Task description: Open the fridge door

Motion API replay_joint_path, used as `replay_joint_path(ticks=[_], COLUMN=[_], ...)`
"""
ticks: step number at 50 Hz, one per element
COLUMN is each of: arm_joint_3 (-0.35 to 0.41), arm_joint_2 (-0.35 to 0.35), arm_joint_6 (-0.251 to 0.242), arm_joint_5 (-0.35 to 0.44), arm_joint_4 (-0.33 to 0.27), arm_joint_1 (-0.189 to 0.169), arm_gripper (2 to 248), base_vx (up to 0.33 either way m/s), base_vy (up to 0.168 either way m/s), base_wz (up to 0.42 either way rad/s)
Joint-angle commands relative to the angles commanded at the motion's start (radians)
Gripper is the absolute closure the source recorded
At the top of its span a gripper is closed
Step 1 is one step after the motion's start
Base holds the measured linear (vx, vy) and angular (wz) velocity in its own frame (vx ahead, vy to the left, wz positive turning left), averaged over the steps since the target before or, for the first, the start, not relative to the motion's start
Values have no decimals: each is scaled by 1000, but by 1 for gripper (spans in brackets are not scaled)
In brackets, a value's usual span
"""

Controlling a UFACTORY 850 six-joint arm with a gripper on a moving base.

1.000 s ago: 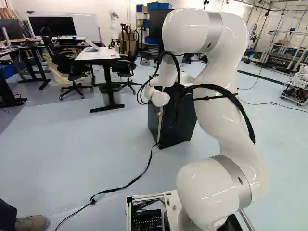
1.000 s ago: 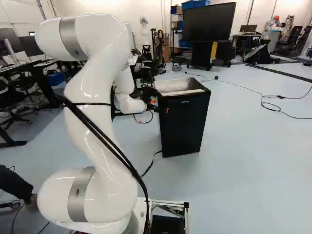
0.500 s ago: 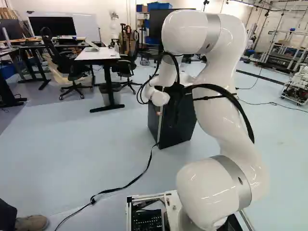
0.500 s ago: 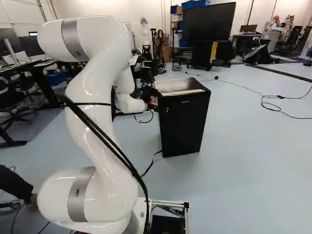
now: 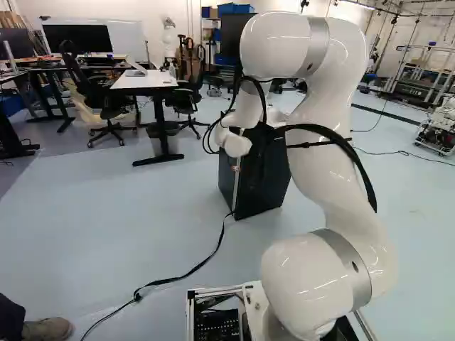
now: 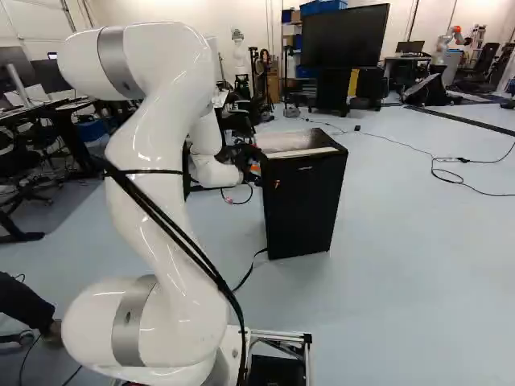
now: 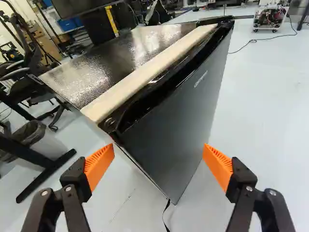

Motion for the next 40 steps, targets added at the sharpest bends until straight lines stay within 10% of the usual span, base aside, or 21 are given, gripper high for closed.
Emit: replay_joint_path(ticks=[40], arm_joint_3=[-10], arm_joint_2=[-7], arm_joint_6=[0], arm_joint_5=[0], arm_joint_4=[16], arm_joint_1=[4], arm_gripper=[3], base_vx=[0], base_vy=[0], base_wz=[0])
